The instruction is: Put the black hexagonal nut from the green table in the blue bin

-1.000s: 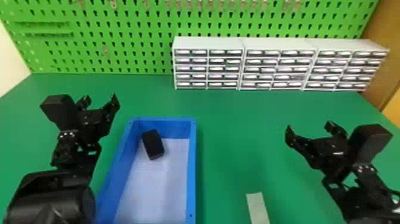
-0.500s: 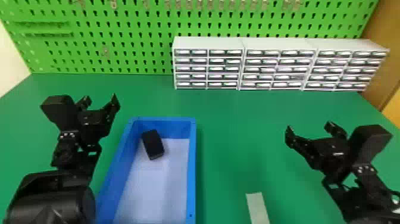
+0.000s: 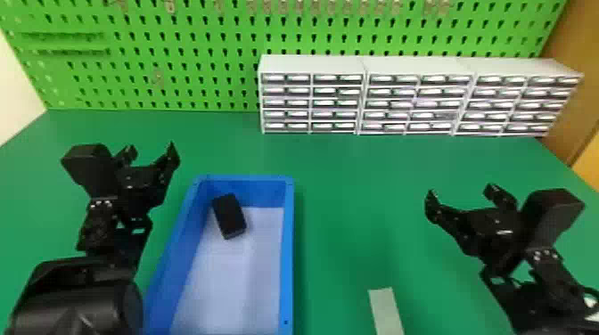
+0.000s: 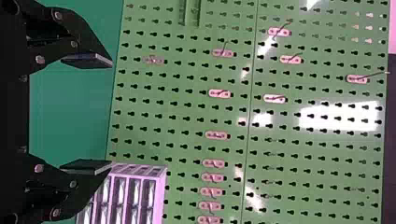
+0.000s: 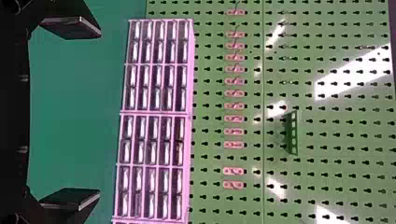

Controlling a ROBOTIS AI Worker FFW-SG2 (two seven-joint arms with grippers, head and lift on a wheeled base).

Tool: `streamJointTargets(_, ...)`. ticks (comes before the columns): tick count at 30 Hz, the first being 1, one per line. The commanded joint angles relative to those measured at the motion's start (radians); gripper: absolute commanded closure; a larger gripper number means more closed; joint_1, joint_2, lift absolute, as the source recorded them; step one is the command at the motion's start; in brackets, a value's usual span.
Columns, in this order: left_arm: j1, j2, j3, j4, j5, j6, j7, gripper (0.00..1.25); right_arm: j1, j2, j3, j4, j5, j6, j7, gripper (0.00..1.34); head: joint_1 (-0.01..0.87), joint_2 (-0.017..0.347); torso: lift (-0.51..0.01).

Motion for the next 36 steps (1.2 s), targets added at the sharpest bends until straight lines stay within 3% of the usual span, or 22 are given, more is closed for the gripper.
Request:
streamJointTargets(1, 0.000, 0.000, 0.000, 0.000, -0.001, 0.000, -0.001, 0.48, 0.000, 0.000, 0.002, 0.001, 0.000, 0.000, 0.000, 0.10, 0.686, 0.051, -0.097)
streamJointTargets(36, 0.002, 0.000, -0.002, 0.000, 0.001, 0.000, 0.001, 0.48, -0.002, -0.003, 0.000, 0.004, -0.004, 0.000, 0.000, 0.10, 0.686, 0.051, -0.097)
